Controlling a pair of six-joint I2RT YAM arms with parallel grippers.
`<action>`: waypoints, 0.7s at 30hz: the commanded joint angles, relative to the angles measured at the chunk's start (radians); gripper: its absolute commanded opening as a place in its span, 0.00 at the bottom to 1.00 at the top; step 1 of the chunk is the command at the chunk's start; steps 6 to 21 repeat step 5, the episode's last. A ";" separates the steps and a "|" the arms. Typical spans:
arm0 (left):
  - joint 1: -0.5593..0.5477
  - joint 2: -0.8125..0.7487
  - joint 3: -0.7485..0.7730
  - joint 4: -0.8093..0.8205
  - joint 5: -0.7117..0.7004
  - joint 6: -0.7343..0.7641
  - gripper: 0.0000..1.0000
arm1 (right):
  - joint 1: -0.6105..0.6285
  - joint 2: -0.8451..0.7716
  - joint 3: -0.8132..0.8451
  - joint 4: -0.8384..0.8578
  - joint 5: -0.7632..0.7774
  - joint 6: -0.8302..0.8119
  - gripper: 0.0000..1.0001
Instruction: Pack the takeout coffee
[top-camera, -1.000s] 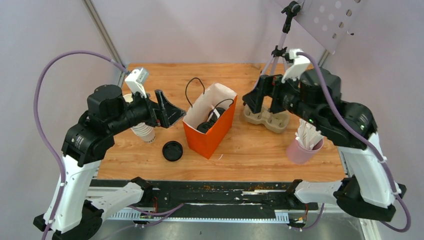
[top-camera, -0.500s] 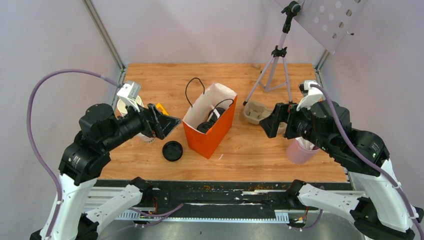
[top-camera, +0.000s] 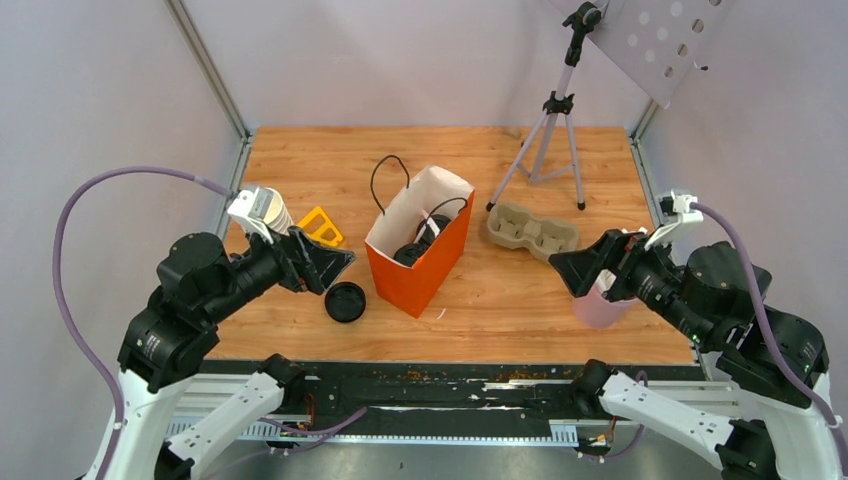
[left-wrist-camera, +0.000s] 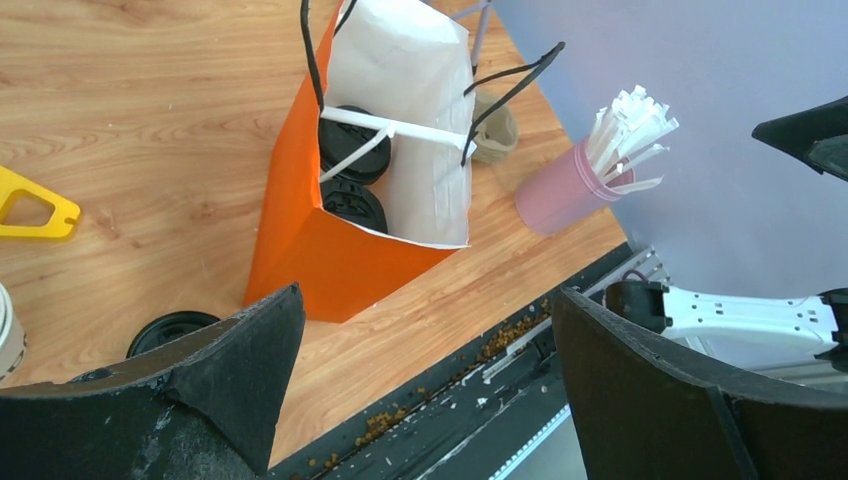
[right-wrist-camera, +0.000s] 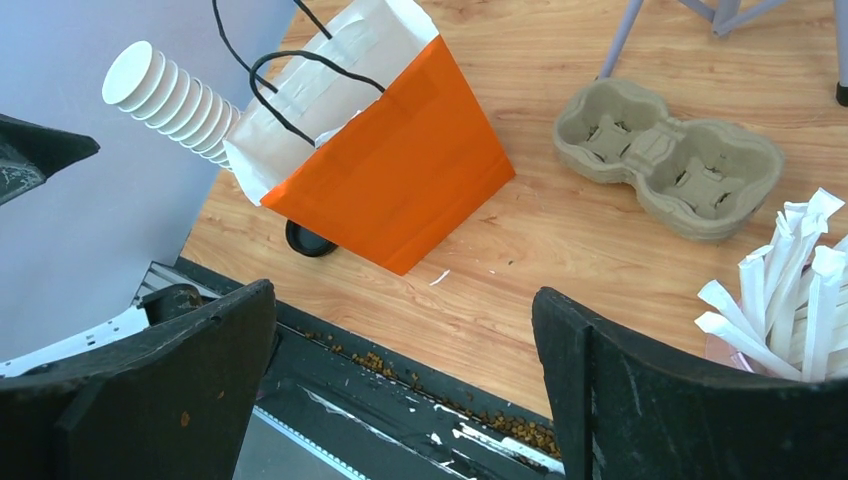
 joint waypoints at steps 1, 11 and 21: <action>-0.004 -0.019 -0.015 0.043 -0.020 -0.032 1.00 | 0.001 -0.004 -0.009 0.030 0.004 0.027 1.00; -0.004 -0.020 -0.016 0.058 -0.031 -0.037 1.00 | 0.001 0.003 -0.011 0.021 -0.005 0.021 1.00; -0.004 -0.020 -0.016 0.058 -0.031 -0.037 1.00 | 0.001 0.003 -0.011 0.021 -0.005 0.021 1.00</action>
